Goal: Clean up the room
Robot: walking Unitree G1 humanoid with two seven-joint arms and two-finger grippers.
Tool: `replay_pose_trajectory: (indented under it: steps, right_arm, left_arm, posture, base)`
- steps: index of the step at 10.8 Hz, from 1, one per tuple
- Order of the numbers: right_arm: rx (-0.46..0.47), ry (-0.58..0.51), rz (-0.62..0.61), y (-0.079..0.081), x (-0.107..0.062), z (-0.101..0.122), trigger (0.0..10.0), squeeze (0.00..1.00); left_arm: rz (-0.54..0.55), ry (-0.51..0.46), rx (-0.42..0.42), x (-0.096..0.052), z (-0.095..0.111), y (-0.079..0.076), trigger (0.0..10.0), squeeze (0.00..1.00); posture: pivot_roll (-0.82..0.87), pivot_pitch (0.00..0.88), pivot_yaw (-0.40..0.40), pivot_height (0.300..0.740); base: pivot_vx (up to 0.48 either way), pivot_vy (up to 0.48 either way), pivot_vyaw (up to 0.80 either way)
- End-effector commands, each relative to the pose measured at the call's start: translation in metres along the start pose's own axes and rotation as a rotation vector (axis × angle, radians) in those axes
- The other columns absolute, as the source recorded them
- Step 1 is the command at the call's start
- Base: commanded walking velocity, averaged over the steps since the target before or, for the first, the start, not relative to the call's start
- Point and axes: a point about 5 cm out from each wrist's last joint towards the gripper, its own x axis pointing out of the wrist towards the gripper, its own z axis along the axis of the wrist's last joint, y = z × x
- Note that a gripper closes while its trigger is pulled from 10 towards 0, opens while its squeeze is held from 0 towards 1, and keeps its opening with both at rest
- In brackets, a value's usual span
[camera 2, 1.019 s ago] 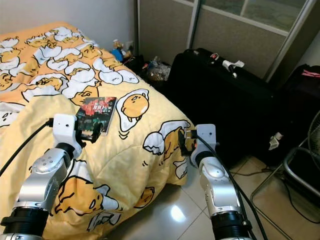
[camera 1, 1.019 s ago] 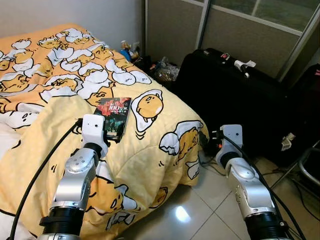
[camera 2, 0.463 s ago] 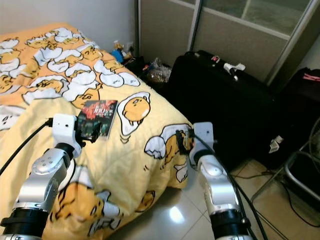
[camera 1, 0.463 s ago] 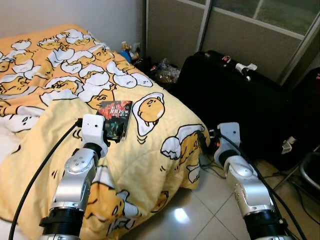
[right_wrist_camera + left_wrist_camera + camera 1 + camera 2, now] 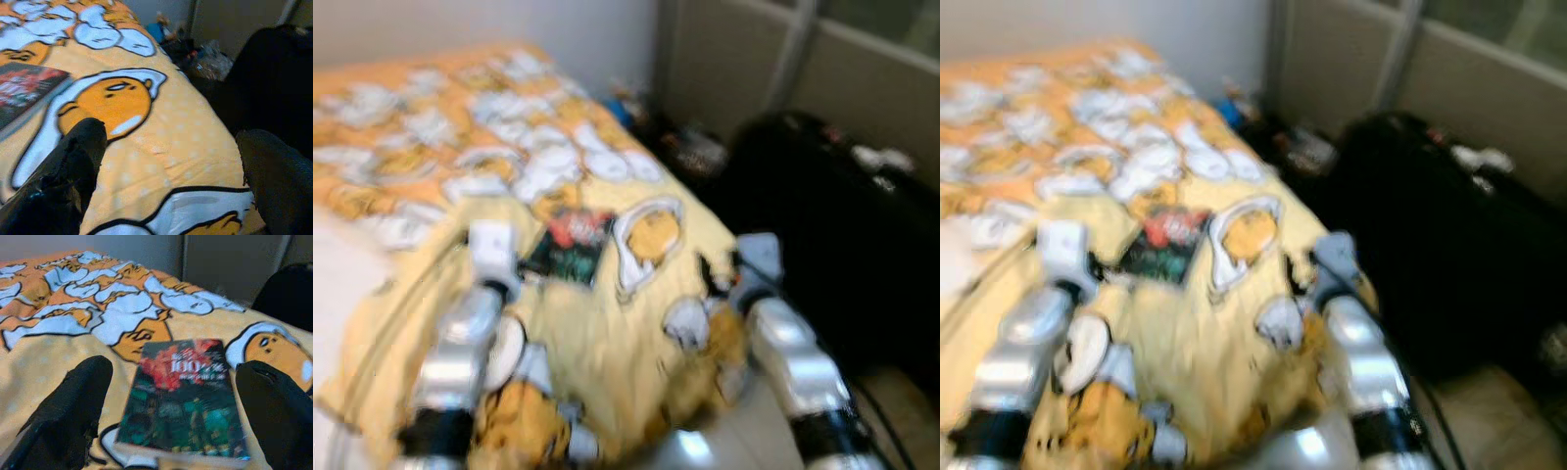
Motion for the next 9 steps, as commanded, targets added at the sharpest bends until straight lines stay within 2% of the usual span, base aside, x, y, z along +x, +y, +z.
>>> replay_pose_trajectory:
  steps: [1,2,3,5,6,7,8,9]
  right_arm:
    - [0.002,-0.018,0.005,0.002,0.001,0.004,10.0,0.00]
    - [0.003,-0.016,0.004,0.003,0.001,0.004,10.0,0.00]
    - [0.003,-0.012,0.004,0.003,0.001,0.003,10.0,0.00]
    - [0.003,-0.009,0.003,0.004,0.001,0.002,10.0,0.00]
    - [0.004,-0.009,0.002,0.004,0.001,0.003,10.0,0.00]
    - [0.007,-0.009,0.004,0.005,0.001,0.003,10.0,0.00]
    - [0.008,-0.009,0.006,0.005,0.001,0.003,10.0,0.00]
    - [0.004,-0.010,0.015,0.005,0.001,0.004,10.0,0.00]
  left_arm:
    - [0.014,-0.008,0.015,0.000,0.004,0.006,10.0,0.41]
    - [0.014,0.001,0.024,0.001,0.003,0.006,10.0,0.33]
    - [0.013,0.003,0.023,0.000,0.003,0.006,10.0,0.30]
    - [0.011,0.009,0.024,0.000,0.003,0.006,10.0,0.13]
    - [0.008,0.014,0.019,0.000,0.002,0.006,10.0,0.00]
    - [-0.008,0.027,0.006,0.001,0.001,0.006,10.0,0.00]
    - [-0.067,0.028,-0.018,0.003,0.000,0.003,10.0,0.26]
    - [-0.097,0.045,-0.011,0.014,0.001,0.004,10.0,1.00]
  posture:
    - [-0.04,0.000,-0.037,0.740]
    - [-0.04,0.000,-0.037,0.740]
    - [-0.04,0.000,-0.037,0.740]
    - [-0.04,0.000,-0.039,0.740]
    - [-0.04,0.000,-0.039,0.740]
    - [-0.04,0.000,-0.038,0.740]
    - [-0.04,0.000,-0.039,0.740]
    - [-0.04,0.000,-0.037,0.740]
  base:
    - [0.000,0.000,0.00]
    - [0.000,0.000,0.00]
    - [0.000,0.000,0.00]
    - [0.000,0.000,0.00]
    - [0.000,0.000,0.00]
    - [0.000,0.000,0.00]
    - [0.000,0.000,0.00]
    - [0.000,0.000,0.00]
